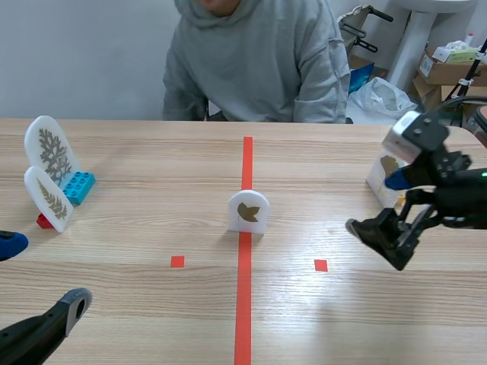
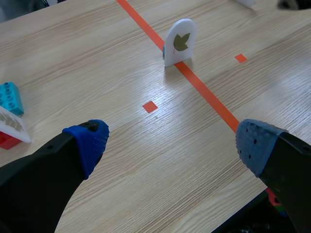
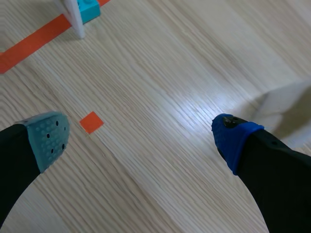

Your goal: Do the leaf sorting experiment

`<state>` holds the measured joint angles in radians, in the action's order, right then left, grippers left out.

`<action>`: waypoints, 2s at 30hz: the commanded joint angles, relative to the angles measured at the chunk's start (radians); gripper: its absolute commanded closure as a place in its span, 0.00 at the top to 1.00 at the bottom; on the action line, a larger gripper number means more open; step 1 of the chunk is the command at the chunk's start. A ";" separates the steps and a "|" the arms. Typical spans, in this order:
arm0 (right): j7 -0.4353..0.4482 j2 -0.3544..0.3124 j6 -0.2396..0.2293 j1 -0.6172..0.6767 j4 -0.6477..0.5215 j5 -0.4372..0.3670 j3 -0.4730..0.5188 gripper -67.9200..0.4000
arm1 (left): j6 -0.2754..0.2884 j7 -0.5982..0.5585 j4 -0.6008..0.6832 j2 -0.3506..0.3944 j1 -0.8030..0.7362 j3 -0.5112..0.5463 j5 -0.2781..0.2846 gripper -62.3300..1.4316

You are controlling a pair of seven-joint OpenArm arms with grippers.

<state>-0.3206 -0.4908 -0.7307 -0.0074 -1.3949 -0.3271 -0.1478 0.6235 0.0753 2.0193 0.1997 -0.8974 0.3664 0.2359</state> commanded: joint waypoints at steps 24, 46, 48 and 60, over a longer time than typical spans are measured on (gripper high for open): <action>0.124 0.279 0.008 -0.518 0.517 0.119 -0.483 0.89 | 0.000 -0.008 0.003 -0.022 0.003 -0.001 0.011 0.90; 0.143 0.311 0.095 -0.492 0.552 0.142 -0.519 0.48 | 0.000 -0.006 0.003 -0.022 0.003 -0.001 0.011 0.90; 0.145 0.311 0.095 -0.491 0.552 0.142 -0.519 0.42 | 0.000 -0.006 0.003 -0.022 0.003 -0.001 0.011 0.90; 0.147 0.311 0.095 -0.491 0.552 0.142 -0.519 0.15 | 0.000 -0.006 0.003 -0.022 0.003 -0.001 0.011 0.90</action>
<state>-0.1833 -0.1749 -0.6353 -0.4782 -0.8246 -0.1722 -0.6754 0.6231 0.0792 2.0193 0.1829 -0.8974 0.3664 0.2359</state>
